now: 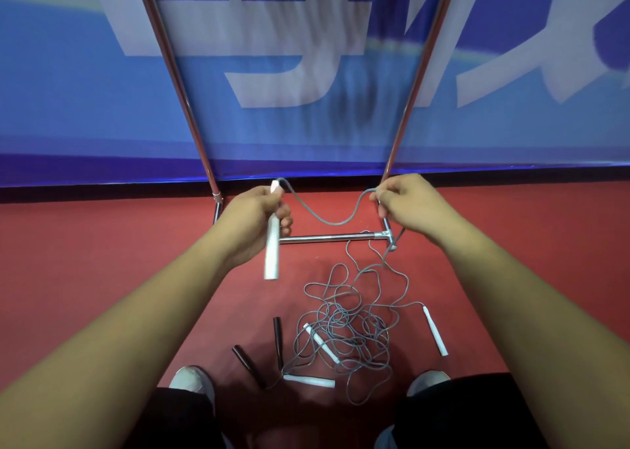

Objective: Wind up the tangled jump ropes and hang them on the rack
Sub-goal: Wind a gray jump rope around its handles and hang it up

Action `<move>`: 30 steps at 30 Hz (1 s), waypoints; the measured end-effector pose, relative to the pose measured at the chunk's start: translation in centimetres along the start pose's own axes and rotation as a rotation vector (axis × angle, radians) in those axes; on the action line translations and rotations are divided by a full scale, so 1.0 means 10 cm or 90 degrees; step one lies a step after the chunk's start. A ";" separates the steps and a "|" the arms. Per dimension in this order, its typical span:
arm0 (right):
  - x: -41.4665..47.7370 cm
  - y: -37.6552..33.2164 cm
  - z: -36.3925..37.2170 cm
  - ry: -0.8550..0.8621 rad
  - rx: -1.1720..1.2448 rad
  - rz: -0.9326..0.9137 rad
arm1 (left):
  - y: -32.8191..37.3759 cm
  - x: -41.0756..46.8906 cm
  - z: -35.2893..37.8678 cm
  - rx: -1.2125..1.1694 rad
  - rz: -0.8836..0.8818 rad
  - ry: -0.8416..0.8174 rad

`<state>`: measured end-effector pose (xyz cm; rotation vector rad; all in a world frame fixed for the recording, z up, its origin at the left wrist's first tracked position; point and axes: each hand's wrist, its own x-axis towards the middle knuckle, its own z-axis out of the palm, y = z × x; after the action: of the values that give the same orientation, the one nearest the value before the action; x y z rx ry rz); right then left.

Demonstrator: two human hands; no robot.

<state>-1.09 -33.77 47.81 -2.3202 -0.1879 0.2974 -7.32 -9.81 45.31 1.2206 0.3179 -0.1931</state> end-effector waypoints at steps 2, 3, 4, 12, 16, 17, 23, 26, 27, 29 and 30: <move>-0.01 0.02 0.05 -0.040 0.005 0.004 | 0.05 -0.03 0.01 -0.015 0.018 -0.011; -0.03 0.01 0.06 -0.061 0.006 0.001 | 0.09 -0.06 0.01 0.001 0.028 -0.021; -0.06 0.00 0.07 -0.086 0.013 -0.010 | 0.13 -0.11 0.01 0.032 0.033 -0.033; -0.27 -0.32 0.18 -0.202 0.160 -0.133 | 0.11 -0.25 0.07 0.357 0.071 -0.160; -0.25 -0.32 0.20 -0.201 0.166 -0.157 | 0.20 -0.26 0.09 0.329 0.058 -0.173; -0.23 -0.30 0.21 -0.223 0.159 -0.147 | 0.22 -0.25 0.09 0.259 0.054 -0.168; -0.02 0.31 0.21 -0.317 -0.070 -0.032 | 0.41 -0.15 -0.14 -0.058 0.059 -0.036; 0.04 0.46 0.22 -0.259 -0.035 0.005 | 0.36 -0.09 -0.27 -0.011 0.034 0.057; 0.04 0.42 0.21 -0.220 0.003 0.010 | 0.34 -0.08 -0.30 0.063 0.031 0.112; 0.03 0.30 0.20 -0.160 0.111 0.006 | 0.29 -0.06 -0.35 0.319 0.040 0.228; 0.02 0.21 0.20 -0.144 0.143 -0.006 | 0.28 -0.06 -0.35 0.408 0.060 0.257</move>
<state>-1.31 -33.79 44.87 -2.0608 -0.2633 0.5484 -7.48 -5.57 46.96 1.9105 0.5742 0.0460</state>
